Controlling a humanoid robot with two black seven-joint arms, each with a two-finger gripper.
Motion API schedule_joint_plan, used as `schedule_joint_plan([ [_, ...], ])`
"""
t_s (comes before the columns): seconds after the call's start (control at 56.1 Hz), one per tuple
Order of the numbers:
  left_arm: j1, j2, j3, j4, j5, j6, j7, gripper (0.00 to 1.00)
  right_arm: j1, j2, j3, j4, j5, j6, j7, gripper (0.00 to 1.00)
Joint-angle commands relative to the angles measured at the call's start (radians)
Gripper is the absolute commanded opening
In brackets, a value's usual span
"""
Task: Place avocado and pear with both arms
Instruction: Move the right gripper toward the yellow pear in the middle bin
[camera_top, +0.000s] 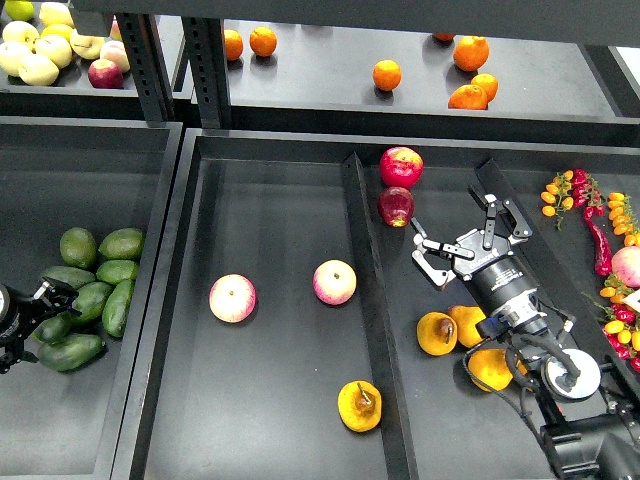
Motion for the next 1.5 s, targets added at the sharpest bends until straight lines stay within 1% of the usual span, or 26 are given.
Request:
schedule_joint_plan([
  [0.0,-0.001,-0.004,-0.001,0.0,0.001,0.0,0.0,1.0,0.098,-0.1,-0.144,-0.039,0.016,0.0,-0.035,1.0],
  [0.071,-0.002,-0.006,-0.001,0.0,0.001,0.0,0.0,1.0,0.146,-0.138,-0.236,-0.041,0.023,0.002,-0.056,1.0],
  [0.107,-0.002,-0.009,-0.003,0.0,0.001,0.0,0.0,1.0,0.178,-0.166,-0.312,-0.041,0.026,0.002,-0.069,1.0],
  [0.16,-0.002,-0.018,-0.008,0.0,0.001,0.0,0.0,1.0,0.205,-0.189,-0.403,-0.039,0.027,0.008,-0.076,1.0],
  [0.41,0.001,-0.027,-0.014,0.002,0.001,0.0,0.0,1.0,0.316,-0.233,-0.736,-0.038,0.021,0.079,-0.086,1.0],
  [0.428,0.001,-0.027,-0.014,0.002,0.001,0.0,0.0,1.0,0.343,-0.238,-0.814,-0.036,0.02,0.079,-0.11,1.0],
  [0.445,0.001,-0.027,-0.014,0.002,0.001,0.0,0.0,1.0,0.348,-0.239,-0.827,-0.036,0.018,0.079,-0.113,1.0],
  [0.517,0.001,-0.027,-0.015,0.002,0.001,0.0,0.0,1.0,0.392,-0.247,-0.934,-0.033,0.004,0.079,-0.164,1.0],
  [0.57,0.001,-0.027,-0.017,0.002,0.001,0.0,0.0,1.0,0.422,-0.252,-0.995,-0.036,-0.017,0.079,-0.188,1.0],
  [0.73,0.001,-0.035,-0.023,0.0,0.001,0.0,0.0,1.0,0.506,-0.238,-1.144,-0.064,-0.125,0.079,-0.189,1.0],
  [0.819,0.001,-0.049,-0.025,0.0,0.001,0.0,0.0,1.0,0.534,-0.221,-1.186,-0.099,-0.187,0.079,-0.189,1.0],
  [0.98,0.001,-0.073,-0.038,-0.001,0.001,0.0,0.0,1.0,0.544,-0.16,-1.193,-0.164,-0.26,0.079,-0.189,1.0],
  [1.318,-0.001,-0.098,-0.041,-0.001,0.001,0.0,0.0,1.0,0.552,-0.052,-1.192,-0.168,-0.267,0.079,-0.189,1.0],
  [1.479,-0.001,-0.098,-0.044,-0.001,0.001,0.0,0.0,1.0,0.551,-0.042,-1.193,-0.167,-0.263,0.079,-0.189,1.0],
])
